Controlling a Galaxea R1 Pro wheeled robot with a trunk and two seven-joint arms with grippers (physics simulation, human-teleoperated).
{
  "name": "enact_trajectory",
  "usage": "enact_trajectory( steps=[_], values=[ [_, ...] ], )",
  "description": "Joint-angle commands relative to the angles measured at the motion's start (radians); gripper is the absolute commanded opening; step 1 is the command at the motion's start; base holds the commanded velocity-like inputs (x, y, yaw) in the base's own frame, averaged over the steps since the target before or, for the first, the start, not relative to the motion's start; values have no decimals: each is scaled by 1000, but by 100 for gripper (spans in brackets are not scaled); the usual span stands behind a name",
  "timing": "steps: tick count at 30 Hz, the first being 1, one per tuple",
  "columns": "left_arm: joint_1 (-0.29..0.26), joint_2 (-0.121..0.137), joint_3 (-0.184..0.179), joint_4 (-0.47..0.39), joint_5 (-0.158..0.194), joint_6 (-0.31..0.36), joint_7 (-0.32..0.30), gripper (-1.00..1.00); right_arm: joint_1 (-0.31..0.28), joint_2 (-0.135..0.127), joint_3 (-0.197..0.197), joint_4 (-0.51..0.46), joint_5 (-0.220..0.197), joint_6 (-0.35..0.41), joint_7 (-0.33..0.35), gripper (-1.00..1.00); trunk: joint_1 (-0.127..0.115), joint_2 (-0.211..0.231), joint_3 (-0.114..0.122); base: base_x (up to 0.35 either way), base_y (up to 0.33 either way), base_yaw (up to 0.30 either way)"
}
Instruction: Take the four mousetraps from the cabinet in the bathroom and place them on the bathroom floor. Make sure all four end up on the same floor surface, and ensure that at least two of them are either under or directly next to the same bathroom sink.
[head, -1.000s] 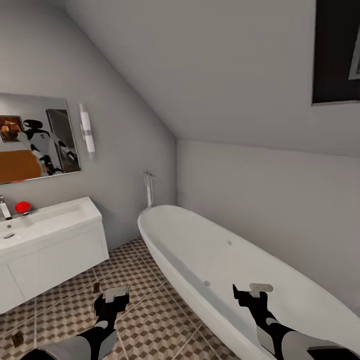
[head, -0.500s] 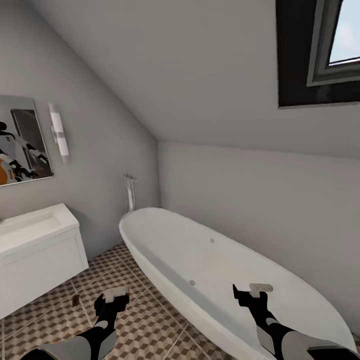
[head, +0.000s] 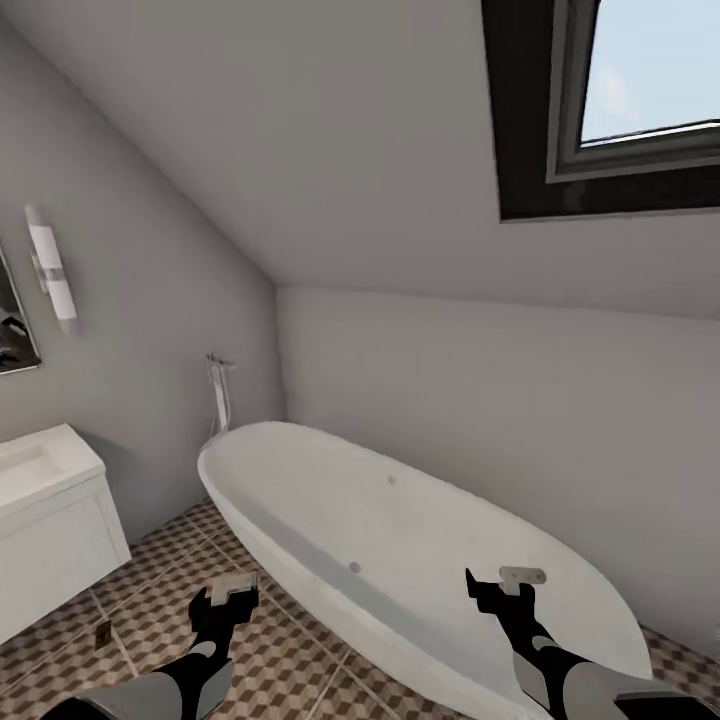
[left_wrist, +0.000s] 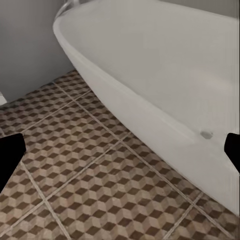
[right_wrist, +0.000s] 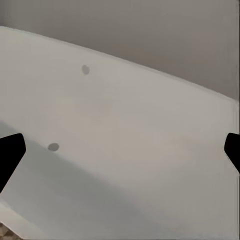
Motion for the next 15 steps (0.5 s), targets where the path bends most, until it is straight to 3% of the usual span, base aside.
enact_trajectory(
  steps=[1,15],
  values=[
    [-1,-1,-9,2,4,-4,4,100,-1,0,6,4,-10,-6,3,100,0,-1,0,0,0,-259],
    [-1,0,-8,4,4,2,4,100,-1,0,6,4,-10,-5,3,100,0,-1,8,0,0,-259]
  ],
)
